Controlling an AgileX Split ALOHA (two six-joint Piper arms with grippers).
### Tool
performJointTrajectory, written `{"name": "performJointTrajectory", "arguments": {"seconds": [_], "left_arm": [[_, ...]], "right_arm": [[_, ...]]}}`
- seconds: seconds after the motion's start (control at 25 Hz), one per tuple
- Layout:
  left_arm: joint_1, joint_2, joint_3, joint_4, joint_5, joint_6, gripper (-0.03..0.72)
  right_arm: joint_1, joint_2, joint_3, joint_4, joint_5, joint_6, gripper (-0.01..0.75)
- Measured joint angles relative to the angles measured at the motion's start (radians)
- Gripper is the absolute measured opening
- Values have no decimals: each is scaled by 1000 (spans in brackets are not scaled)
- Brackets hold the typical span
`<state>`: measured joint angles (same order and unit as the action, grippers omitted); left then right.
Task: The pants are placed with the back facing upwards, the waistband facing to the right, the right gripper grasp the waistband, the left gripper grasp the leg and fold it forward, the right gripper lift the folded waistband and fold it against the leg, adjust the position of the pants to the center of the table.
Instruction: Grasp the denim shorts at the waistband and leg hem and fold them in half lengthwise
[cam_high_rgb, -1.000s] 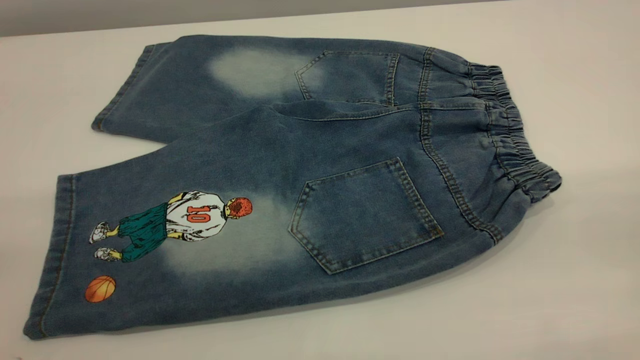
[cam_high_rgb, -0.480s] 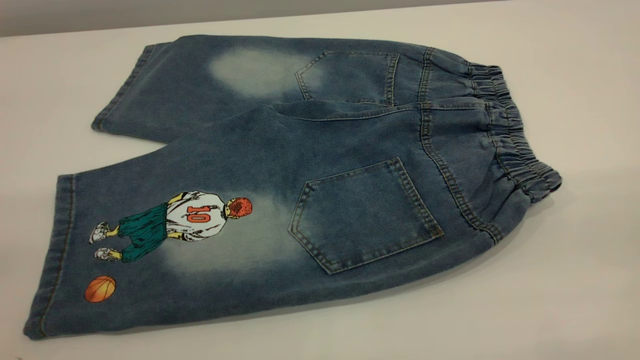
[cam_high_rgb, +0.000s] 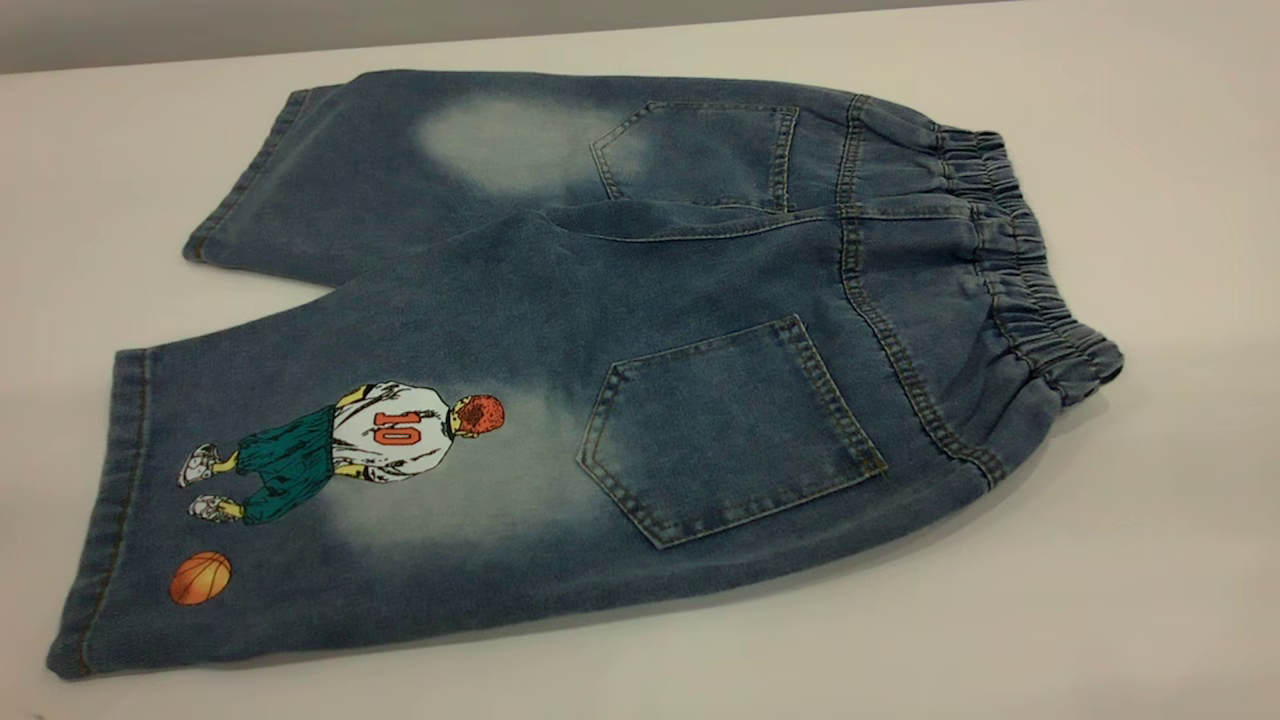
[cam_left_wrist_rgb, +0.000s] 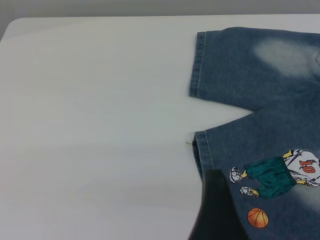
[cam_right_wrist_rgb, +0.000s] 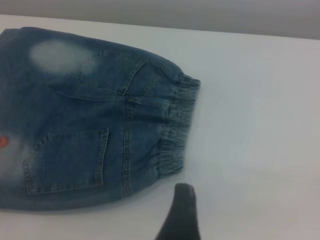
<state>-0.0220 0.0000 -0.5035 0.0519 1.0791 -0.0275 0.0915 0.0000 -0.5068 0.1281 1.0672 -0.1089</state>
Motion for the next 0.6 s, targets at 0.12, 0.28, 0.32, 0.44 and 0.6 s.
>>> {"name": "performJointTrajectory", "arguments": {"seconds": [0.12, 0.28, 0.32, 0.44, 0.6], "left_arm": [[0, 0, 0, 0, 0, 0, 444], [0, 0, 0, 0, 0, -1, 444], [0, 0, 0, 0, 0, -1, 444], [0, 0, 0, 0, 0, -1, 444], [0, 24, -7, 0, -4, -2, 444]], "right_arm": [[0, 0, 0, 0, 0, 0, 571], [0, 0, 0, 0, 0, 0, 571], [0, 0, 0, 0, 0, 0, 571], [0, 0, 0, 0, 0, 0, 571], [0, 0, -6, 1, -5, 26, 571]]}}
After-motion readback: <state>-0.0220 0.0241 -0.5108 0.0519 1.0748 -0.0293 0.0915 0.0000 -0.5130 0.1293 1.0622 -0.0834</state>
